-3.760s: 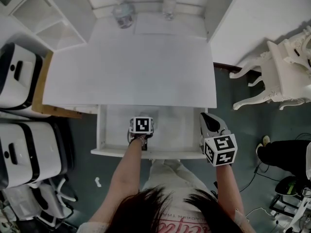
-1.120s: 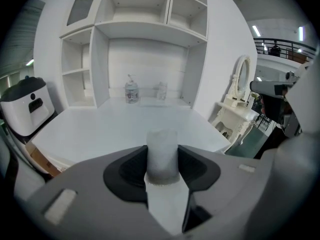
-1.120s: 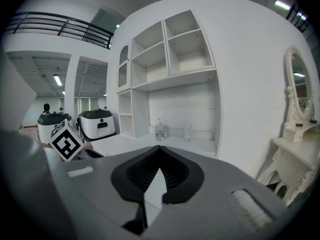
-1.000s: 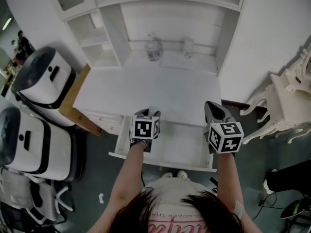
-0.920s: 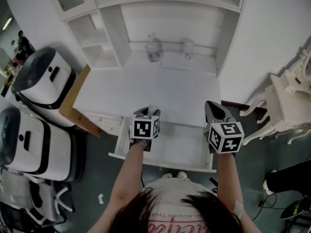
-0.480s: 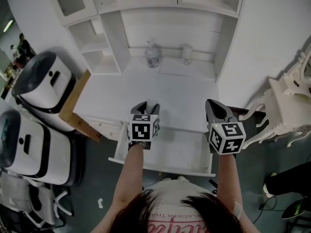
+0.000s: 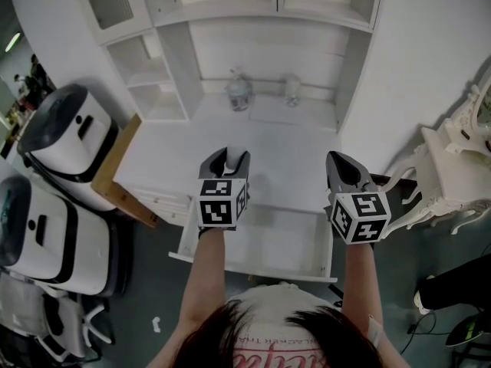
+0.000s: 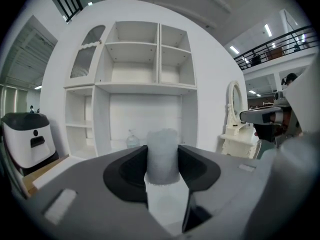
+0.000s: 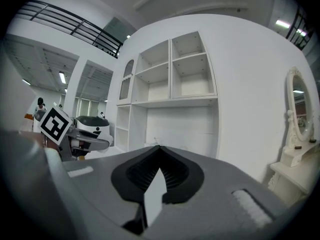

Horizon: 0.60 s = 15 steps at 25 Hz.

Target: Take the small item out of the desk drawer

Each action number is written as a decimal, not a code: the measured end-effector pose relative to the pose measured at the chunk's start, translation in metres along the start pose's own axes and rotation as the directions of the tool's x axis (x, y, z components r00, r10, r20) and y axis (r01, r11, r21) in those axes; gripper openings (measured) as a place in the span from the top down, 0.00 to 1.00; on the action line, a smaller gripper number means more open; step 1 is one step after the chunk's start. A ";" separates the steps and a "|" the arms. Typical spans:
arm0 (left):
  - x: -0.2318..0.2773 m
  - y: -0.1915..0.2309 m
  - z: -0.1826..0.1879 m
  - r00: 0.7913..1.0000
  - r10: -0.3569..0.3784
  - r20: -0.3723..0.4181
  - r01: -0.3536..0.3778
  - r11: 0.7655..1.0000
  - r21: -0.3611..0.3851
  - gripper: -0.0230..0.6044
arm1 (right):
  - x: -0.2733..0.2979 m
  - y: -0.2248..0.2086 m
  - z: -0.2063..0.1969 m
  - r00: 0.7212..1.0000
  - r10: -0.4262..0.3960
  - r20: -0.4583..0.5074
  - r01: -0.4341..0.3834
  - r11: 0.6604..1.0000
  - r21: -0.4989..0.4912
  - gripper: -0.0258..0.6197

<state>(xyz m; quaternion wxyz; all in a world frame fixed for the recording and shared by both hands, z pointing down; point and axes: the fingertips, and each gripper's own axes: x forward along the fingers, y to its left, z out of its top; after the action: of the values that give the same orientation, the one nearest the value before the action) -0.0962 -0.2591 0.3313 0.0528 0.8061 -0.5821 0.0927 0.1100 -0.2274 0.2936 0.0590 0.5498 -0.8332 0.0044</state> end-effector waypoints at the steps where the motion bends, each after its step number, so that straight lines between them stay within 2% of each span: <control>1: -0.002 0.000 0.006 1.000 0.001 0.022 -0.001 1.000 0.006 0.66 | -0.001 -0.001 0.005 1.000 -0.002 0.014 0.002 1.000 -0.006 0.96; 7: -0.012 -0.005 0.038 0.989 -0.011 0.146 0.009 1.000 0.015 0.66 | -0.010 -0.002 0.033 0.996 -0.009 0.091 0.015 0.998 -0.063 0.96; 15: -0.026 -0.011 0.079 0.964 -0.022 0.266 0.007 0.999 0.054 0.66 | -0.015 -0.006 0.055 0.988 -0.018 0.156 0.029 0.997 -0.067 0.96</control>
<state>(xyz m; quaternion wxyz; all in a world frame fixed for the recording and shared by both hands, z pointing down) -0.0867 -0.2464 0.2487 -0.0464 0.8166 -0.5753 -0.0019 0.1165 -0.2198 0.2371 0.0130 0.5560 -0.8283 -0.0678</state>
